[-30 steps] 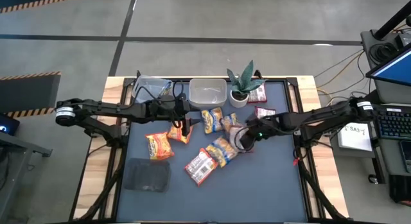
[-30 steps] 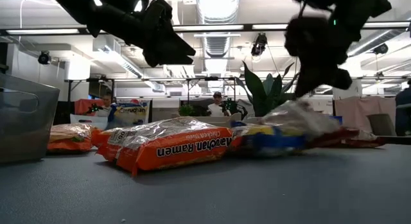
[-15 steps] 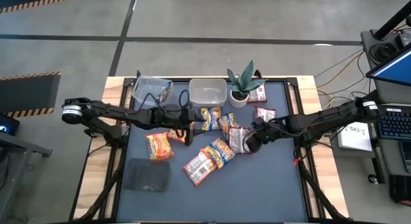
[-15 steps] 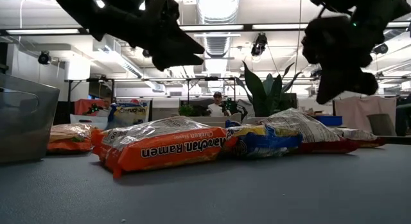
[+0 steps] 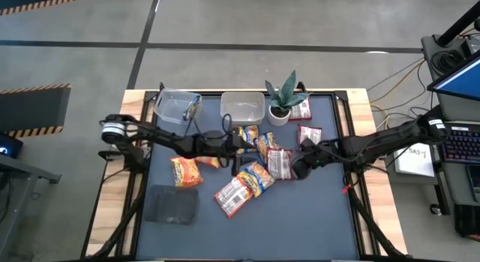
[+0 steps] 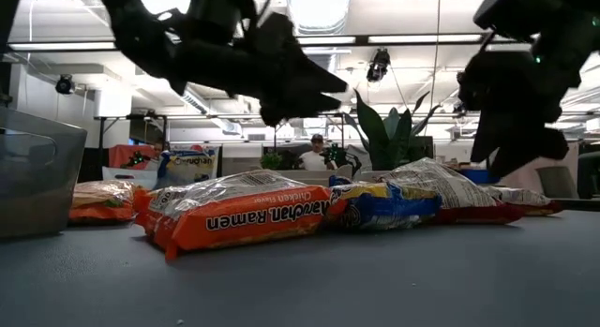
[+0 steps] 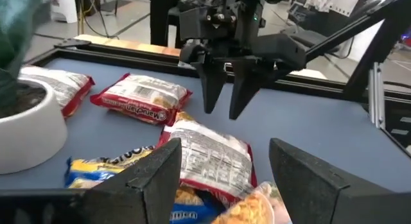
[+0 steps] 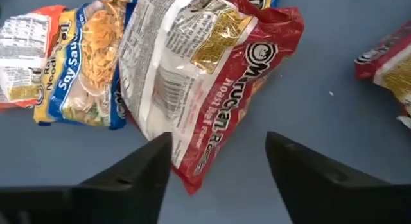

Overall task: Sort Maruchan noodles
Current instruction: Put the red noodle pack into the gray bin

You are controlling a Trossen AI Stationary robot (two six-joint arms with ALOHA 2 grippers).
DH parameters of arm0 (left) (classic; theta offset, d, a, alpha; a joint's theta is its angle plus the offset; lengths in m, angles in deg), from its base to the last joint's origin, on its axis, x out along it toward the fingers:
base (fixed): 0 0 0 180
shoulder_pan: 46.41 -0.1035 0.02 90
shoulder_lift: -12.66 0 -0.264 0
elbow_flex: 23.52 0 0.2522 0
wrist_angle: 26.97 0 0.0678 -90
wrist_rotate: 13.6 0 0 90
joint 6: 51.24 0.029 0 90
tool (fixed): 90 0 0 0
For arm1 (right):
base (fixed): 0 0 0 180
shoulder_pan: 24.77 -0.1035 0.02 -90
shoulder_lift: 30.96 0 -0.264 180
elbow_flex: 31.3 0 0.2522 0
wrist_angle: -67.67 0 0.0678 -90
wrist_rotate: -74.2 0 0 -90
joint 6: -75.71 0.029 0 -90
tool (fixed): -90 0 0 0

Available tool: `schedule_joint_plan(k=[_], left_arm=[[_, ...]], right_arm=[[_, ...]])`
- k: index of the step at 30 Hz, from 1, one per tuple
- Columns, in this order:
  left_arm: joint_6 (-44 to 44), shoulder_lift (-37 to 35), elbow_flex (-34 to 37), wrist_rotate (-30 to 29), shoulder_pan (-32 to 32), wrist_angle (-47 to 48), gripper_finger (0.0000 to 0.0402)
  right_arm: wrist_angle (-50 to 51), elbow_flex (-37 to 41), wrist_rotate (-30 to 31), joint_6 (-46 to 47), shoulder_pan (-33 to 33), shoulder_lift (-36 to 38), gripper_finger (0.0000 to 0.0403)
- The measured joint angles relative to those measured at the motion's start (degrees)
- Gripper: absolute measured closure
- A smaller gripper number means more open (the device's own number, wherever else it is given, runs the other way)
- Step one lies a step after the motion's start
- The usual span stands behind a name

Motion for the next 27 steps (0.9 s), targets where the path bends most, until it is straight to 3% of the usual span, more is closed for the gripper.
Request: schedule_joint_plan(k=[8, 17, 27], left_arm=[[1.3, 9.7, -7.9, 4.2, 0.5, 0.0, 0.0232], [1.2, 18.2, -13.1, 4.8, 0.6, 0.1, 0.0388], [-0.6, 23.7, -16.3, 6.1, 0.6, 3.0, 0.0399]], right_arm=[[-12.9, 6.5, 0.4, -2.5, 0.0, 0.2, 0.0074], [-23.0, 12.2, 2.1, -3.9, 0.4, 0.1, 0.0049], [-34.1, 16.6, 2.2, -6.3, 2.6, 0.0, 0.0048]])
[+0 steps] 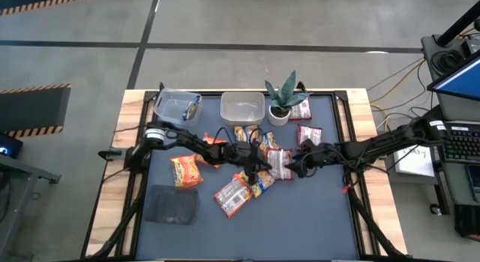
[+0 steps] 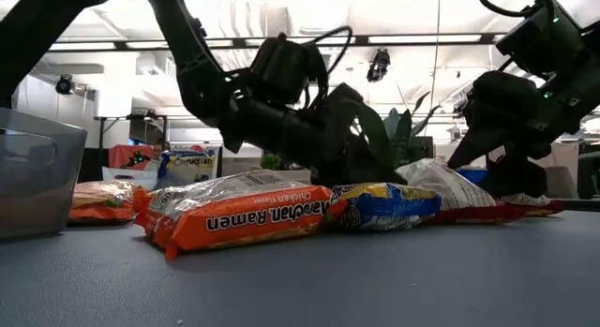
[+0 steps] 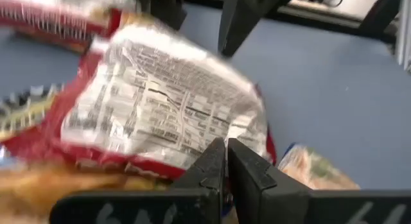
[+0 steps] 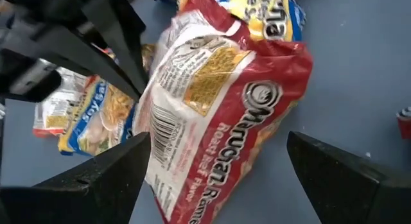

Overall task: Sort Maruchan noodles
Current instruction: Put the red noodle pack into the gray bin

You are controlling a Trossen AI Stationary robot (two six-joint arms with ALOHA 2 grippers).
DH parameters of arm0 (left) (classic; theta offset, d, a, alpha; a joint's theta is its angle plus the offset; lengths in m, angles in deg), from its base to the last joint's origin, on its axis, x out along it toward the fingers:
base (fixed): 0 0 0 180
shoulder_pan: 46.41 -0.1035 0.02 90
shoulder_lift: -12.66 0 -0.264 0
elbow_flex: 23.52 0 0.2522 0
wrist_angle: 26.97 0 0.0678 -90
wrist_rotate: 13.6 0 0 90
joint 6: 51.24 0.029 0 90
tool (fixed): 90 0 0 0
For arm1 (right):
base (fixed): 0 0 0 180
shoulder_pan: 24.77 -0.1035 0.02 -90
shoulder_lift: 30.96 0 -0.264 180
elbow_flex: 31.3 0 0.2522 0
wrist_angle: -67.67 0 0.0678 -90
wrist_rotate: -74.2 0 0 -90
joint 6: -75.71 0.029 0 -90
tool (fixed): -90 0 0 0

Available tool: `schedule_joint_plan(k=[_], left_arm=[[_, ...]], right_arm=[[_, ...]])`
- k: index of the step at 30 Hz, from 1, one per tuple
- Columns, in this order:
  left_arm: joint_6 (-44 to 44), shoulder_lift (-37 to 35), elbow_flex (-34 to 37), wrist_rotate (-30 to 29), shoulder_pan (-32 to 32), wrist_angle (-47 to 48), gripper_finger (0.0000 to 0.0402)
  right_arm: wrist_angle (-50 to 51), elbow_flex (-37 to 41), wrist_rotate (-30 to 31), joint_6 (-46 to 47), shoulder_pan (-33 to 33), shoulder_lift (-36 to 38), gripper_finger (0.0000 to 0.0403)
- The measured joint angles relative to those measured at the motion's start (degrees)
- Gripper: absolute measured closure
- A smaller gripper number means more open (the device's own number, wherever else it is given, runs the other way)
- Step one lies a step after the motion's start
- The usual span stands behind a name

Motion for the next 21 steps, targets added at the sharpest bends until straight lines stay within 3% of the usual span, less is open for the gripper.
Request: schedule_joint_plan(k=[11, 21], left_arm=[[0.0, -0.2, 0.6, -1.9, -0.2, 2.8, 0.0401], [0.0, -0.2, 0.6, -2.2, -0.2, 3.1, 0.0401]], right_arm=[[-13.2, 3.9, 0.5, -2.5, 1.3, -2.9, 0.0049], [-26.4, 3.7, -0.1, -5.8, 1.2, -13.8, 0.0052]])
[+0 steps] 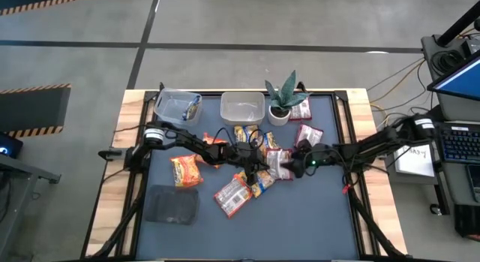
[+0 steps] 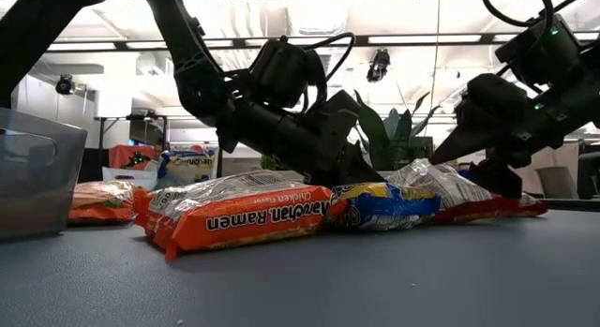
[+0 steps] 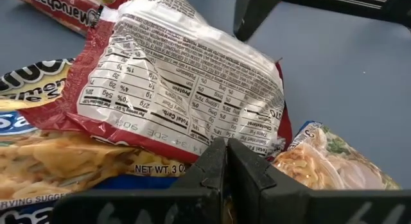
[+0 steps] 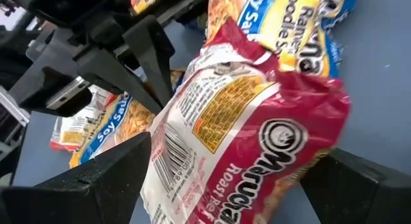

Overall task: Sort Maruchan noodles
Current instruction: Put the red noodle pack into the gray bin

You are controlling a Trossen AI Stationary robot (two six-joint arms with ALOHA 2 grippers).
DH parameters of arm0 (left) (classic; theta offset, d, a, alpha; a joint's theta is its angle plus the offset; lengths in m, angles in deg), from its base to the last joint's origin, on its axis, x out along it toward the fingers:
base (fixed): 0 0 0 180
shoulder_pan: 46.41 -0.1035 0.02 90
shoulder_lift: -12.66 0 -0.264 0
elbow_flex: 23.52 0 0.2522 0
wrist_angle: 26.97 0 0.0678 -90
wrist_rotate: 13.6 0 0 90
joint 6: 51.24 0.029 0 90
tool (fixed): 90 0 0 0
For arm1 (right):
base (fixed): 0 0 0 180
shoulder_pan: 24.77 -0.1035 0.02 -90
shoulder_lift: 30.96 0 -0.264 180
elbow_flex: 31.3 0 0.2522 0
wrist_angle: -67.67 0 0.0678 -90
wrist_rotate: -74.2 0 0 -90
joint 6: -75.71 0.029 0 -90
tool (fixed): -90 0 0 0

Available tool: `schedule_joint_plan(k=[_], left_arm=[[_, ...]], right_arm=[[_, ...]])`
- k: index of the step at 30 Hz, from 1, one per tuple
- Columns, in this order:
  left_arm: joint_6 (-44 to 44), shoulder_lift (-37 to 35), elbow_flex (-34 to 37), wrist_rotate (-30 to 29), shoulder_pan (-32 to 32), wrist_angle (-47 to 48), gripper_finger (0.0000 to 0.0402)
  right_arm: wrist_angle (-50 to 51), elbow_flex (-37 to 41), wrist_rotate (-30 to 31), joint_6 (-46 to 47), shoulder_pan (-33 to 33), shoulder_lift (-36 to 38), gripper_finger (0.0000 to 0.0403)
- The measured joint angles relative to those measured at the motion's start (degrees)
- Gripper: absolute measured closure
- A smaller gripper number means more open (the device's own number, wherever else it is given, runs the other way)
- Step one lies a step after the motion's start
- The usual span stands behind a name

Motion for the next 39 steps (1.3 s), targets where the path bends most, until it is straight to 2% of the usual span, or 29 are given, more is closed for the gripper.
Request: schedule_joint_plan(k=[6, 11, 19, 22, 28, 33, 39], left_arm=[[-0.2, 0.0, 0.0, -1.2, 0.0, -0.1, 0.0402], [-0.3, 0.0, 0.1, -1.8, 0.0, -0.2, 0.0401], [-0.6, 0.0, 0.1, -2.0, 0.0, -0.4, 0.0401], [-0.8, -0.6, 0.2, -2.0, 0.0, 0.1, 0.0401], [1.5, -6.1, 0.8, -1.0, 0.0, 2.8, 0.0401], [7.3, -15.1, 1.8, -1.0, 0.0, 11.8, 0.0401], [11.7, -29.0, 7.2, -1.0, 0.7, 17.3, 0.0401]], right_arm=[[-3.8, -1.2, -1.7, 0.9, 0.0, -5.7, 0.0082], [-6.2, -2.4, -3.5, 0.9, 0.0, -8.8, 0.0134], [-5.9, -2.5, -5.1, 0.9, 0.0, -6.3, 0.0245], [-5.4, -2.5, -5.3, 0.8, 0.0, -4.9, 0.0271], [-3.6, -2.4, -6.2, 1.2, 0.0, -1.4, 0.0265], [-1.4, -3.3, -6.1, 1.0, 0.0, 3.0, 0.0265], [13.7, -10.8, -3.3, -3.4, -0.2, 7.9, 0.0268]])
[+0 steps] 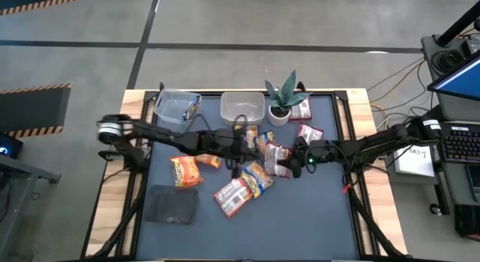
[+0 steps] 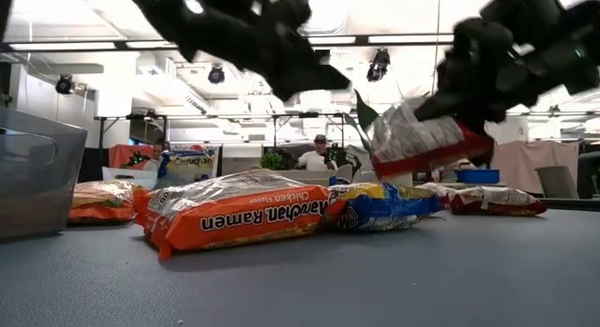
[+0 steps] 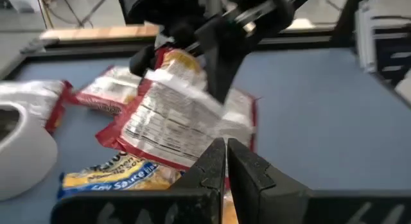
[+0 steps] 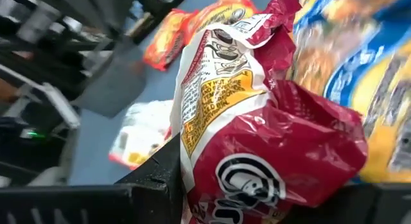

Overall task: Sort Maruchan noodles
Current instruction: Put the red noodle pack into the gray bin

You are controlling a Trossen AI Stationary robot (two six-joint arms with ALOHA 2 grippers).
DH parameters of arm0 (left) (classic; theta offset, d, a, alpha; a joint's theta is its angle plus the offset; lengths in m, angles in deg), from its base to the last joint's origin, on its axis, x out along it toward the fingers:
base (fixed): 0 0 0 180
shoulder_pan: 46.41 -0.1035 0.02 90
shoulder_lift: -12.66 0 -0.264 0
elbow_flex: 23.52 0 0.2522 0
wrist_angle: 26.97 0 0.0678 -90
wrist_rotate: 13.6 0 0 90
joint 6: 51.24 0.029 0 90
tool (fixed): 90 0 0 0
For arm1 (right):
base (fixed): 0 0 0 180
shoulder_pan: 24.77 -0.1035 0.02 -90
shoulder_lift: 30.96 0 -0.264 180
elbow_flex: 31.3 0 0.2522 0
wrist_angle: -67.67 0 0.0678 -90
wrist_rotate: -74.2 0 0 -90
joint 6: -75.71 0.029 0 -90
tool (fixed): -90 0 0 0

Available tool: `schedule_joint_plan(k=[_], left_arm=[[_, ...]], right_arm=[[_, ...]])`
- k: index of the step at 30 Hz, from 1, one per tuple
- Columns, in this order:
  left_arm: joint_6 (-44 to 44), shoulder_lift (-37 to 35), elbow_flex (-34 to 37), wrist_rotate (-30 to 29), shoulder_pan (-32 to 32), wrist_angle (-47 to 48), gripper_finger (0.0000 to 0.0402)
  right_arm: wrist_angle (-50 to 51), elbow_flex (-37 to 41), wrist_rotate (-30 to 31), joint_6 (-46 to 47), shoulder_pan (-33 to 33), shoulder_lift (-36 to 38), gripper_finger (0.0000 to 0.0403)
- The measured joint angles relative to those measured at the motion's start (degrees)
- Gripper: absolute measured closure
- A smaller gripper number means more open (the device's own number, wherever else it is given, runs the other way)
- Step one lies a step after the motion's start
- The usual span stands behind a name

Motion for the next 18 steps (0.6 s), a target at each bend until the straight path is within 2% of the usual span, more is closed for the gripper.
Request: schedule_joint_plan(k=[8, 11, 18], left_arm=[[-0.1, -21.6, 12.0, 0.0, 0.4, 0.1, 0.0401], [0.1, -29.0, 15.8, -0.3, 0.4, -0.1, 0.0401], [5.3, -41.2, 23.1, -5.9, 0.3, 0.1, 0.0401]], right_arm=[[27.4, -17.7, 10.6, -7.3, 0.0, 0.0, 0.0269], [32.0, -23.1, 14.9, -9.7, 0.1, -1.7, 0.0269], [32.1, -33.9, 20.3, -16.4, 1.8, -8.5, 0.027]])
